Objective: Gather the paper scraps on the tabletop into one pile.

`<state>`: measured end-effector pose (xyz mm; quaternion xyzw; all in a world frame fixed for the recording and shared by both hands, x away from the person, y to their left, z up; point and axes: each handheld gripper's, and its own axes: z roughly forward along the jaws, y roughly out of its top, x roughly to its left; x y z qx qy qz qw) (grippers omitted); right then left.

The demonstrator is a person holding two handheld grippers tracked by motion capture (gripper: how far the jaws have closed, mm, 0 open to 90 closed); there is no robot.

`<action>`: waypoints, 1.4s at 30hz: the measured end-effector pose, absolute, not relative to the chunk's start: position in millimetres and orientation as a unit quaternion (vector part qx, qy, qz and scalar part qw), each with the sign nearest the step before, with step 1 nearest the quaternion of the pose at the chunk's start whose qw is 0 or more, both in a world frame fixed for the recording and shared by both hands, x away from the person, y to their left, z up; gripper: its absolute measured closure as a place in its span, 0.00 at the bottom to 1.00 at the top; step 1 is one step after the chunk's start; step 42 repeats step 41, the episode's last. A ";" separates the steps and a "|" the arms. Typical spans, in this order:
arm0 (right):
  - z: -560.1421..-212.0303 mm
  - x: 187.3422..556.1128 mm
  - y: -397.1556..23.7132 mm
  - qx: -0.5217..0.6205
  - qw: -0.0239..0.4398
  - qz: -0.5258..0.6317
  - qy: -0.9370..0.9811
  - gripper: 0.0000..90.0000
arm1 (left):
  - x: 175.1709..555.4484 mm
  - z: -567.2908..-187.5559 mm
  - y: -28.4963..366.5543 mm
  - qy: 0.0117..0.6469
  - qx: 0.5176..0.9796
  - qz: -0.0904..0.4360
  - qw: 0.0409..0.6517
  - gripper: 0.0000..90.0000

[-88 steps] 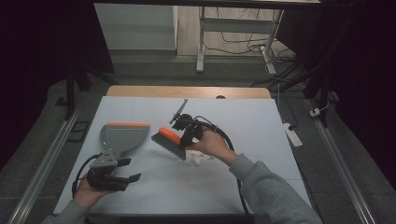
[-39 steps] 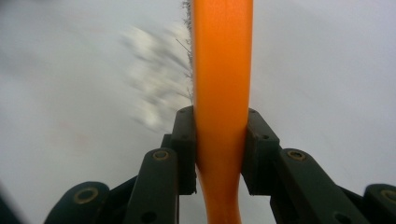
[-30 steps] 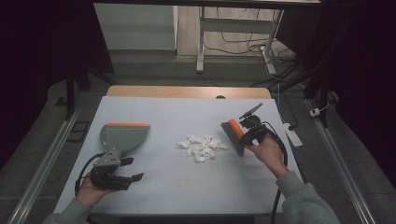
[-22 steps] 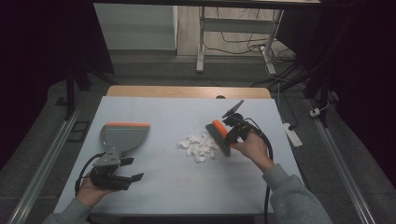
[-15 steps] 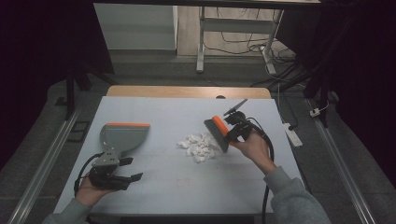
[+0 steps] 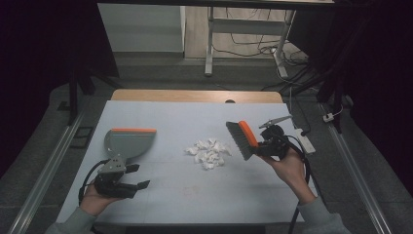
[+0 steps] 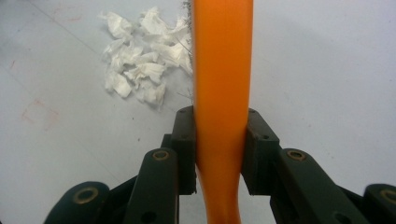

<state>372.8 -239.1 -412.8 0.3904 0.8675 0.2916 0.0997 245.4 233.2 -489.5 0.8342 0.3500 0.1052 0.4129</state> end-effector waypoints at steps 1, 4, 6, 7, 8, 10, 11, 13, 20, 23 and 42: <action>-414.1 369.3 -241.7 0.390 0.103 0.294 0.867 0.78 | 245.5 -489.5 233.4 0.350 0.834 0.105 0.413 0.31; -419.3 359.7 -250.1 0.382 0.112 0.294 0.869 0.78 | 245.8 -489.6 234.2 0.351 0.834 0.106 0.413 0.31; -423.9 354.3 -256.0 0.381 0.110 0.295 0.870 0.78 | 245.8 -489.7 234.6 0.352 0.833 0.107 0.413 0.31; -426.2 351.6 -258.7 0.380 0.113 0.293 0.870 0.78 | 245.9 -489.7 234.8 0.353 0.833 0.107 0.413 0.31; -428.6 349.2 -261.4 0.379 0.118 0.290 0.871 0.78 | 246.1 -489.7 234.9 0.354 0.832 0.107 0.413 0.31; -433.2 344.2 -266.8 0.376 0.124 0.289 0.872 0.78 | 246.4 -490.0 235.2 0.355 0.831 0.108 0.414 0.31; -435.1 341.9 -269.7 0.376 0.127 0.289 0.871 0.78 | 246.7 -490.0 235.5 0.356 0.831 0.109 0.413 0.31; -438.1 336.9 -274.9 0.374 0.133 0.289 0.871 0.78 | 247.0 -490.0 235.9 0.357 0.830 0.110 0.413 0.31; -444.8 324.3 -293.9 0.379 0.146 0.301 0.863 0.78 | 247.8 -489.7 236.9 0.362 0.827 0.116 0.414 0.32; -446.8 321.1 -299.5 0.377 0.151 0.308 0.860 0.78 | 248.4 -489.9 237.1 0.366 0.825 0.118 0.414 0.31; -451.7 321.3 -296.0 0.361 0.151 0.318 0.864 0.78 | 249.1 -488.8 238.5 0.371 0.821 0.126 0.415 0.31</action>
